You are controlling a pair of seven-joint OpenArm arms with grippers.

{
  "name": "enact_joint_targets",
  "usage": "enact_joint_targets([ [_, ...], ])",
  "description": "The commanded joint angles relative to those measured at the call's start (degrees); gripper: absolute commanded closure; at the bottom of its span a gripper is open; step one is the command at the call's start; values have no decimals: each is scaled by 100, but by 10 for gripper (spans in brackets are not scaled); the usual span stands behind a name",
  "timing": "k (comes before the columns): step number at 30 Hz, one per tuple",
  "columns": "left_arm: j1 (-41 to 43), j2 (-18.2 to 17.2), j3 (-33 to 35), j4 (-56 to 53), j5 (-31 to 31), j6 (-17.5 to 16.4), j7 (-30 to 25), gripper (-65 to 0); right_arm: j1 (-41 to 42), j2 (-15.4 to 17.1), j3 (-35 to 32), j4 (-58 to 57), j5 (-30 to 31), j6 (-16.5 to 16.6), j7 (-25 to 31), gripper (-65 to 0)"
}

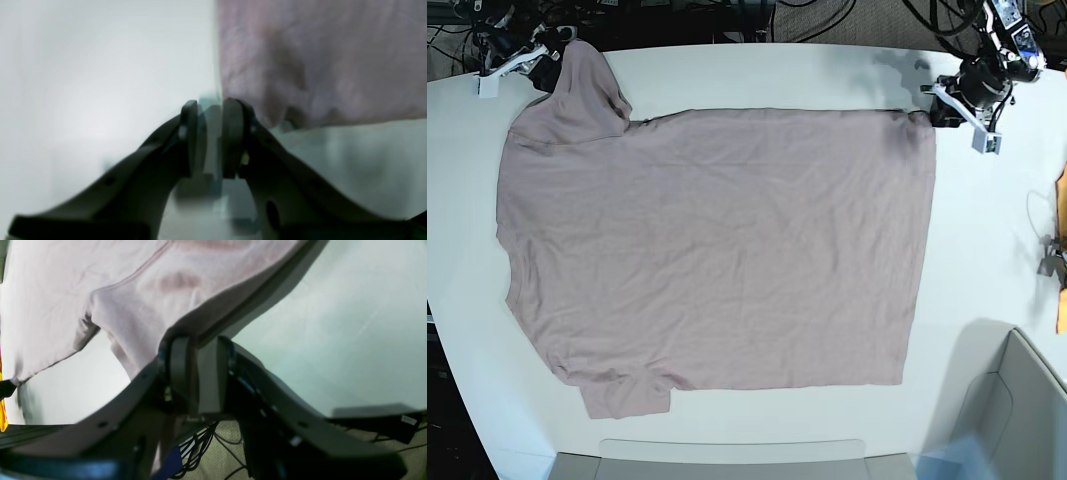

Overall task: Fold the T-shirt properly
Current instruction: 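Move both grippers down to the shirt's edge at the shoulder and hem corners, then pinch the shirt edge with both grippers at the shoulder and hem corners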

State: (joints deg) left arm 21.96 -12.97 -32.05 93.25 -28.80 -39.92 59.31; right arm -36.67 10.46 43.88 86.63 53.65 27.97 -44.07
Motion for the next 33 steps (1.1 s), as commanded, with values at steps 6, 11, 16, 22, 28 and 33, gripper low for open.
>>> enact_joint_targets([
  [6, -134, -17, -34, 33, 36, -8, 157, -144, -57, 40, -190, 1, -279, -85, -221, -146],
  [11, -152, -35, -52, 51, 36, -8, 175, -143, -48, 40, -331, 1, -279, -85, -221, -146],
  [16, -160, -52, -535, 51, -167, -8, 227, -143, -48, 49, -331, 1, -279, -85, -221, -146],
  [22, -160, -307, -702, 24, -1142, -8, 649, -145, -48, 154, -331, 1, -279, -85, -221, -146],
  [28, -204, -307, -632, 7, -1283, -8, 685, -146, -48, 163, -331, 1, -279, -85, -221, -146],
  [33, -319, -307, -623, -143, -1283, -8, 755, -146, -39, 172, -331, 1, -279, -85, -221, -146],
])
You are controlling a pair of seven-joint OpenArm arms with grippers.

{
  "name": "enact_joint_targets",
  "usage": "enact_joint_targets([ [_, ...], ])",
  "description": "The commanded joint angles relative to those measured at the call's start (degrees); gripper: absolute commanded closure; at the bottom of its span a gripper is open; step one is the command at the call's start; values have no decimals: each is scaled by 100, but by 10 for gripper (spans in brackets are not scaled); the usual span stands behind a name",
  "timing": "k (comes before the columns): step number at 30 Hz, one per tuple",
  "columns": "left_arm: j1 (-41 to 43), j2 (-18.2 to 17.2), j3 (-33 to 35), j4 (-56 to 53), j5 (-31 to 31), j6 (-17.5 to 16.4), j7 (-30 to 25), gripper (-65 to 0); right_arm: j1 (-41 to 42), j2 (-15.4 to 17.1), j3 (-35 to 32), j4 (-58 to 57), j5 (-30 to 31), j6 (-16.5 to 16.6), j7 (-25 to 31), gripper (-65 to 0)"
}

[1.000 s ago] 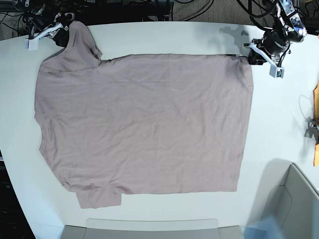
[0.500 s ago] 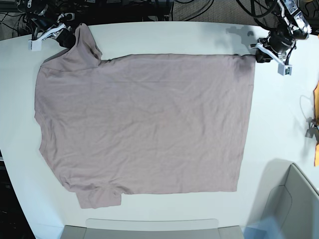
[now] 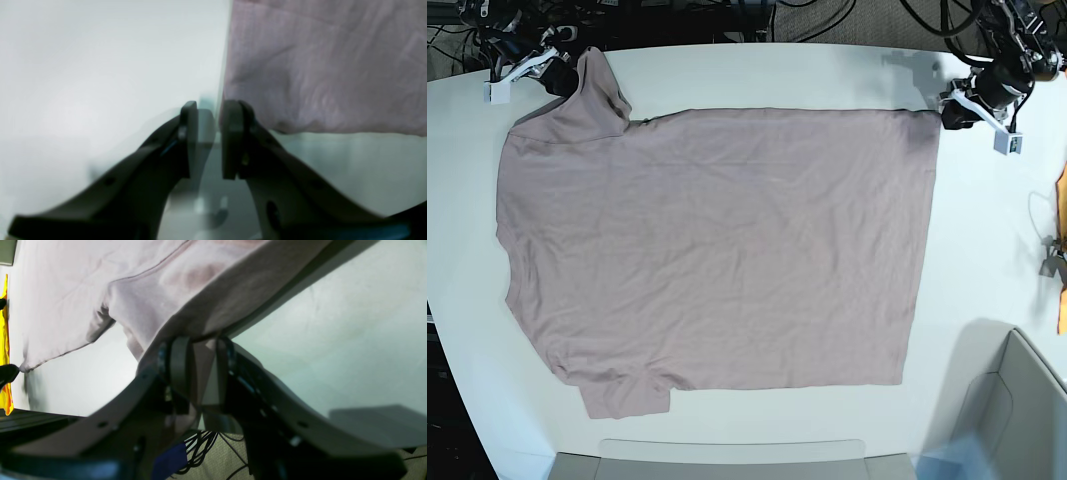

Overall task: Fold the T-shirt properly
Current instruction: 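Pinch the shirt edge with both grippers at the shoulder and hem corners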

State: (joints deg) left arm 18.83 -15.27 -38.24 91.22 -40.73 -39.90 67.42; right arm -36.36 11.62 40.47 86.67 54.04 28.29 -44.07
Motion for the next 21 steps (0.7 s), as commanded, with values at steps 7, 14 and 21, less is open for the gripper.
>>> enact_joint_targets([
  [7, -15, -78, 30, -362, -125, -10, -56, -146, -8, 56, 10, -4, -318, -117, -221, -146],
  [14, -6, -78, 338, -353, -327, -10, -65, -147, 53, 56, 2, -4, -318, -117, -221, -146],
  [21, -6, -104, 822, -546, -608, -10, -74, -146, 159, 56, 2, -21, -327, -117, -467, -146],
])
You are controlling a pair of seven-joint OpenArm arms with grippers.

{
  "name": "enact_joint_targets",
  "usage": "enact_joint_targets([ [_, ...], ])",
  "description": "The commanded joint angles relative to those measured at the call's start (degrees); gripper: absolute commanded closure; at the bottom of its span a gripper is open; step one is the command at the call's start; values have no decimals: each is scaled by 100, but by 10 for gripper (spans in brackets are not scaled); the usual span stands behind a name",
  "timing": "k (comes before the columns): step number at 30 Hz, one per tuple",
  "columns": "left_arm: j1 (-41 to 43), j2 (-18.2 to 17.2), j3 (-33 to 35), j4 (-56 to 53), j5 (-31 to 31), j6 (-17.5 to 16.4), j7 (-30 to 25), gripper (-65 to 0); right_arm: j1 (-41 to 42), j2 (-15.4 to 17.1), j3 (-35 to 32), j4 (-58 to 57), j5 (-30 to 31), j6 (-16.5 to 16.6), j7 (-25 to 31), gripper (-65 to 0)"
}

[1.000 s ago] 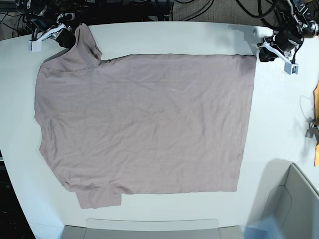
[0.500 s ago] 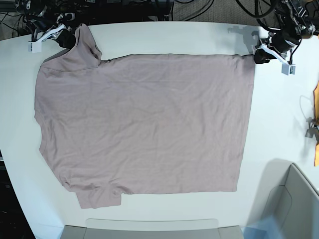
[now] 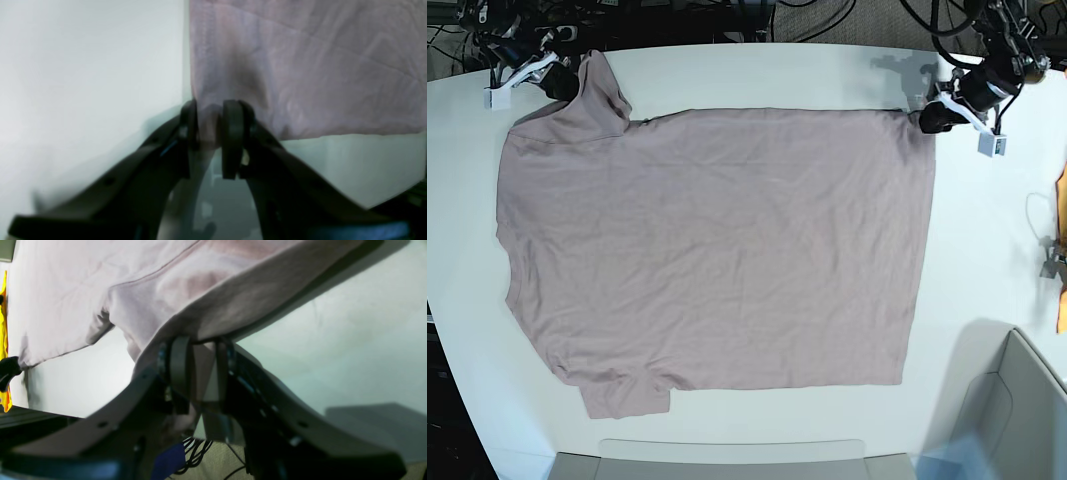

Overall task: Fold the T-shirt properly
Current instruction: 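Pinch the shirt edge with both grippers at the shoulder and hem corners, then lift the held edge and fold it across the shirt with both grippers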

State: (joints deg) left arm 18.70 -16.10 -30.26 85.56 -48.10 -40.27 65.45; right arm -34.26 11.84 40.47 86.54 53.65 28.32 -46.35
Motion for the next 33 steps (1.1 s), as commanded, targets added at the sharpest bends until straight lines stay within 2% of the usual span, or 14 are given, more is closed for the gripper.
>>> enact_joint_targets([
  [1, 7, -21, 173, -50, 137, 27, 88, -144, -42, 34, 2, -8, -288, -119, -240, -146],
  [5, 7, -3, 402, -261, 137, 27, 18, -126, 28, 25, 2, -8, -288, -119, -240, -145],
  [7, 7, -3, 402, -376, 137, 27, -123, -72, 28, 25, 2, 18, -288, -119, -240, -132],
  [9, 7, -21, 376, -499, 137, 27, -202, 0, 28, 34, 2, 18, -288, -119, -240, -68],
  [11, 7, -91, 367, -569, 137, 32, -202, 0, 28, 113, 2, 18, -288, -111, -240, 0],
  [13, 25, -241, 367, -587, 137, 32, -220, 0, 28, 157, 2, 9, -288, -111, -240, 0],
  [18, 121, -311, 323, -552, 137, 27, -246, 0, -51, 245, 37, 27, -288, -111, -214, 0],
  [21, 280, -355, -29, -455, 137, 27, -255, 0, -200, 324, 45, 80, -288, -111, -187, 0],
  [27, 587, -399, -416, 11, 137, 27, -281, 0, -517, 263, 388, 906, -288, -111, -187, 0],
  [33, 1009, -381, -433, 758, 137, 27, -281, 0, -816, 166, 722, 1548, -288, -111, -196, 0],
])
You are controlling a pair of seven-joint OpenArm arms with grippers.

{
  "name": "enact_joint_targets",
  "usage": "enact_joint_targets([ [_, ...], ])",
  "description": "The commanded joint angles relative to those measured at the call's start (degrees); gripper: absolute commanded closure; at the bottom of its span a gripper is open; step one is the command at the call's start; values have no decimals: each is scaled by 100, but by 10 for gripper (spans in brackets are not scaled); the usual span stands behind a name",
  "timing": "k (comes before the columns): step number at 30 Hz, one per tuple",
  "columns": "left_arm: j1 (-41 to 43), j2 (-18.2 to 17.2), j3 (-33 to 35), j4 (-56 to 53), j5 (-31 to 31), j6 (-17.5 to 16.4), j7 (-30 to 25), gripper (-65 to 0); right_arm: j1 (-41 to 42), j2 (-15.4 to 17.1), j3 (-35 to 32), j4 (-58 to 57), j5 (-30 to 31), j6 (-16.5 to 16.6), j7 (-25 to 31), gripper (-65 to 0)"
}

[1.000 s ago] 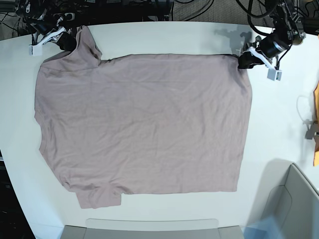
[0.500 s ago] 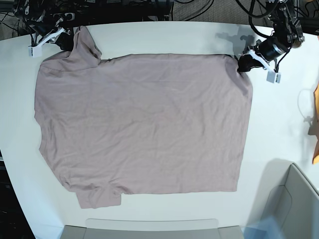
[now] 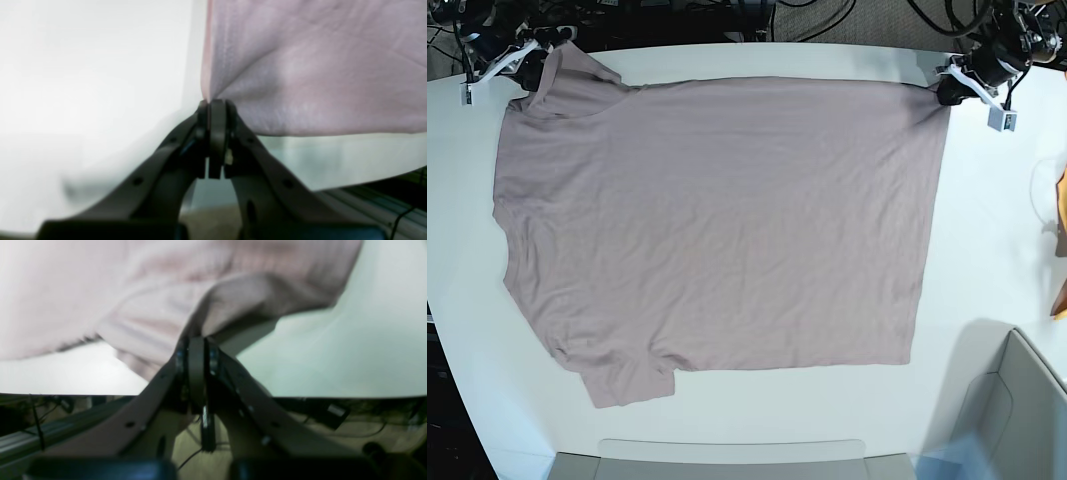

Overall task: Fold the T-shirt properly
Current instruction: 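Lift the held edge and fold it across the shirt with both grippers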

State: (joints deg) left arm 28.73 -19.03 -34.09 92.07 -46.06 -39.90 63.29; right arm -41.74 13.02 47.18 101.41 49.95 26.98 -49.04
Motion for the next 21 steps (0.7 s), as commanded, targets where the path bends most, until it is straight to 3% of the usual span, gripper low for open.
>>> enact_joint_targets([
  [1, 50, -89, -60, 204, -66, -10, -65, 0, -77, 13, 122, 176, 82, 23, 73, 0],
  [12, -143, -62, -490, 872, -66, 3, -3, 0, 169, 30, 192, 686, 11, 5, 20, 0],
  [17, -477, 26, -411, 863, -57, 21, 5, 0, 670, 21, -124, 695, -894, -4, 20, 0],
  [21, -820, 52, -218, 863, 312, 487, 5, 0, 1110, -5, -467, 686, -1501, -4, 20, 0],
])
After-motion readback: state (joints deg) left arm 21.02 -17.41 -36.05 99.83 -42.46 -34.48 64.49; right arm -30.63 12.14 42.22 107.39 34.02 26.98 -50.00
